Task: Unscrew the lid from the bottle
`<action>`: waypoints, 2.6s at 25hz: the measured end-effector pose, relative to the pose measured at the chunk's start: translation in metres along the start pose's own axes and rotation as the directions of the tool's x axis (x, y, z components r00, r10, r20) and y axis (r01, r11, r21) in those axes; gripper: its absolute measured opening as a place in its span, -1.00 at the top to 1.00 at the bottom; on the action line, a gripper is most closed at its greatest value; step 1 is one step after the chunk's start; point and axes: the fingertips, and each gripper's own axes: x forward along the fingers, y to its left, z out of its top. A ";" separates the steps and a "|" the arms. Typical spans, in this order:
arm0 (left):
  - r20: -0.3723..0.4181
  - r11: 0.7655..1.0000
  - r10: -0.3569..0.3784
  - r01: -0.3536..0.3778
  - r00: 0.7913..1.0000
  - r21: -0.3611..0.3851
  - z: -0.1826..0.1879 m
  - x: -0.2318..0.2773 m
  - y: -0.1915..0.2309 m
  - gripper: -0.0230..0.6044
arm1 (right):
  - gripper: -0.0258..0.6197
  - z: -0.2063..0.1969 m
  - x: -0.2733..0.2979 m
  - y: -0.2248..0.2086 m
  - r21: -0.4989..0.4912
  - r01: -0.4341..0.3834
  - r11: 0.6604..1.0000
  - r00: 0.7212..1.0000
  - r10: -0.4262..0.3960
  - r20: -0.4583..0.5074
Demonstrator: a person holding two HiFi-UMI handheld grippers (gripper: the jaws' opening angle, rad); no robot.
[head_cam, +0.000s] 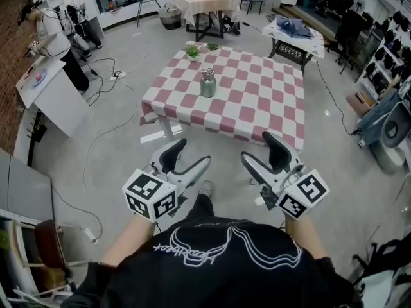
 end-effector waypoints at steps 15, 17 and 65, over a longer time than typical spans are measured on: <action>-0.122 0.999 -0.038 0.040 0.992 0.008 -0.015 0.139 0.166 -0.14 | -0.09 -0.031 0.132 -0.132 0.053 0.088 0.995 0.991 -0.082 -0.102; -0.151 0.998 -0.061 0.064 0.987 0.016 -0.019 0.160 0.184 -0.14 | -0.09 -0.035 0.150 -0.150 0.066 0.098 0.993 0.989 -0.090 -0.117; -0.331 0.941 -0.265 0.318 0.906 0.117 -0.107 0.324 0.293 -0.18 | -0.01 -0.155 0.344 -0.242 0.033 -0.029 0.999 0.931 0.039 -0.363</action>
